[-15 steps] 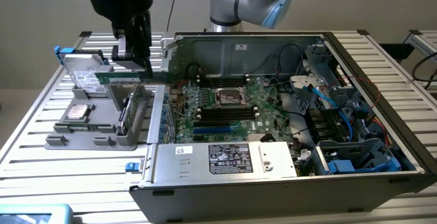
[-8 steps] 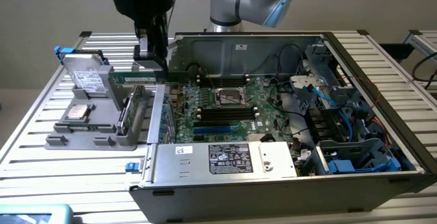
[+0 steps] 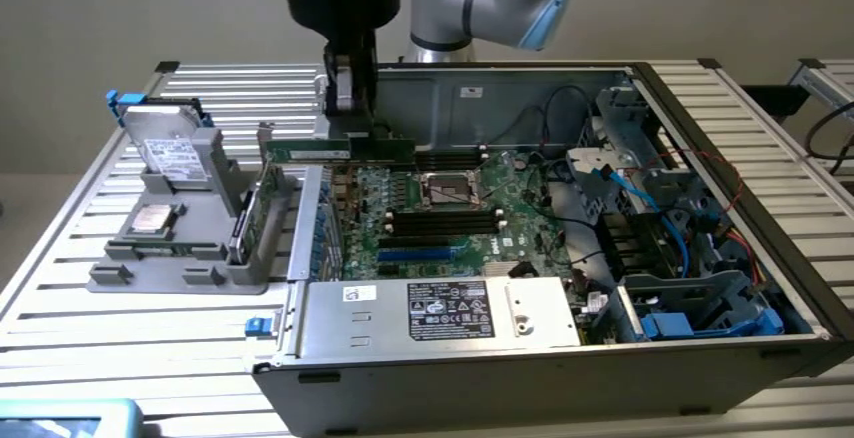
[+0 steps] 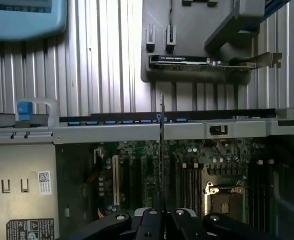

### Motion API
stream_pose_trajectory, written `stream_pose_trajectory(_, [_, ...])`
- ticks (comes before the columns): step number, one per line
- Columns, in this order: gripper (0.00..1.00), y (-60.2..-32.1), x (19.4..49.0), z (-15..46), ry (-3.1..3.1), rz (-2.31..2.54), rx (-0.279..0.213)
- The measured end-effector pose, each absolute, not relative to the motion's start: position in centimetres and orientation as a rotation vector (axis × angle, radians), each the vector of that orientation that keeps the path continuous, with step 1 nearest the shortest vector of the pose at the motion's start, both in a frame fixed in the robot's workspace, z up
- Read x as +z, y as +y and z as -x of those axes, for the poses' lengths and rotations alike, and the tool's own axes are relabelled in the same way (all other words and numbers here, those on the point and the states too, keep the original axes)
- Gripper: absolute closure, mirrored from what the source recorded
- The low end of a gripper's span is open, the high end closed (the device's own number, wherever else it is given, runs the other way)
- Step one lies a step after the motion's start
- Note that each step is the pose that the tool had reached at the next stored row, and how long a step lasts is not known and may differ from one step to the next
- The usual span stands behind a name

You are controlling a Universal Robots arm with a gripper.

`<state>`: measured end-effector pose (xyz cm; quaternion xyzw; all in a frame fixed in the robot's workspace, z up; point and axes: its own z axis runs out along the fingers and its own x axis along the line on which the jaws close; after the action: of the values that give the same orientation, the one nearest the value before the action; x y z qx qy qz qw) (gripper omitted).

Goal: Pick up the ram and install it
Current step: 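Pick up the ram and move it above insertion slot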

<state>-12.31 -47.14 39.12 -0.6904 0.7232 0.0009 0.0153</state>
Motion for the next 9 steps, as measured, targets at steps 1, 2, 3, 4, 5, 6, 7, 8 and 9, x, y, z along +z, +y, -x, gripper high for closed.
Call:
stream_pose_trajectory(1, [0.88, -47.0, 39.1, 11.9, 2.251, 2.149, 0.001])
stream_pose_trajectory(2, [0.88, -46.9, 39.1, 11.4, 2.252, 2.150, -0.002])
stream_pose_trajectory(3, [0.88, -46.8, 39.0, 11.0, 2.253, 2.151, -0.004])
stream_pose_trajectory(4, [0.88, -46.7, 39.0, 10.5, 2.254, 2.152, -0.006])
stream_pose_trajectory(5, [0.88, -46.5, 38.9, 10.0, 2.255, 2.153, -0.008])
stream_pose_trajectory(6, [0.88, -46.4, 38.9, 9.6, 2.256, 2.154, -0.010])
stream_pose_trajectory(7, [0.88, -46.2, 38.9, 9.2, 2.257, 2.155, -0.013])
stream_pose_trajectory(8, [0.88, -46.0, 38.8, 8.9, 2.257, 2.156, -0.015])
stream_pose_trajectory(9, [0.88, -45.8, 38.8, 8.5, 2.258, 2.156, -0.017])
